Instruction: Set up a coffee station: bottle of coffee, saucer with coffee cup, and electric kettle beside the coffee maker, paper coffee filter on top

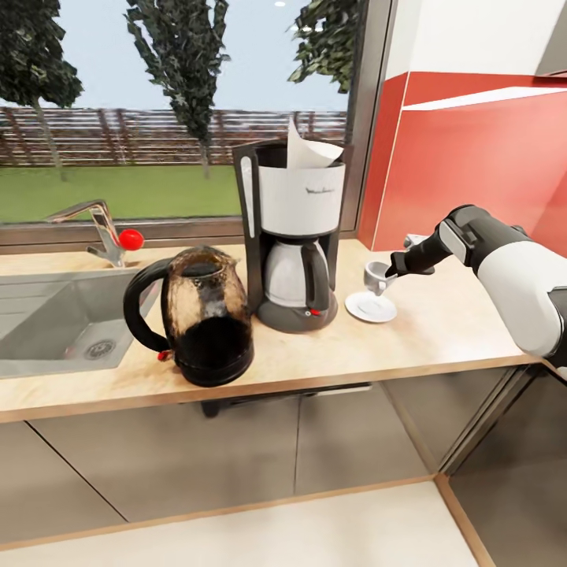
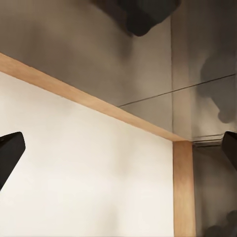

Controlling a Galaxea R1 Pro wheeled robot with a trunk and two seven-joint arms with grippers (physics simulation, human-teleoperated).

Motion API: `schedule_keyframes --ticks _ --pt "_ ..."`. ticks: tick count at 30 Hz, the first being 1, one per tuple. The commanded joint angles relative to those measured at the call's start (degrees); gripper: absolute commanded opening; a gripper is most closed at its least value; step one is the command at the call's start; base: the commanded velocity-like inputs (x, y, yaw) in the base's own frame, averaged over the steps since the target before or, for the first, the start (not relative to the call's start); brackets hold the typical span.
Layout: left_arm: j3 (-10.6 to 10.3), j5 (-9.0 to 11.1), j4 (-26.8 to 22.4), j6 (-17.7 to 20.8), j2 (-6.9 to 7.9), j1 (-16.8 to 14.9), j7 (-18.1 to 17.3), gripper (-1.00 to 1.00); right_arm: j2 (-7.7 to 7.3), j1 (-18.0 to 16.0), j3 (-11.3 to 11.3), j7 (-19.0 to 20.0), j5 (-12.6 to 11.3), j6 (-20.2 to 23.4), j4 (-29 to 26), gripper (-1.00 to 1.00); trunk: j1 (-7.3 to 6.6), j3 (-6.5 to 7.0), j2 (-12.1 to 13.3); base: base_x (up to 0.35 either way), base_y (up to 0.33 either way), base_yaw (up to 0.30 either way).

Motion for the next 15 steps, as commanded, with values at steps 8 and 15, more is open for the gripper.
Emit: schedule_keyframes --ticks 8,15 --pt "-0.3 0.3 0.1 -0.4 0.03 0.0 -0.1 1.00 -0.04 0.2 0.2 0.6 0.5 0.1 1.3 -1.00 0.01 -0.05 0.0 0.124 -0.003 0.000" --pt "-0.3 0.3 0.1 -0.4 0.03 0.0 -0.1 1.00 -0.04 0.8 0.2 0.6 0.5 0.0 2.0 -1.00 0.01 -0.05 0.0 0.076 0.000 0.000"
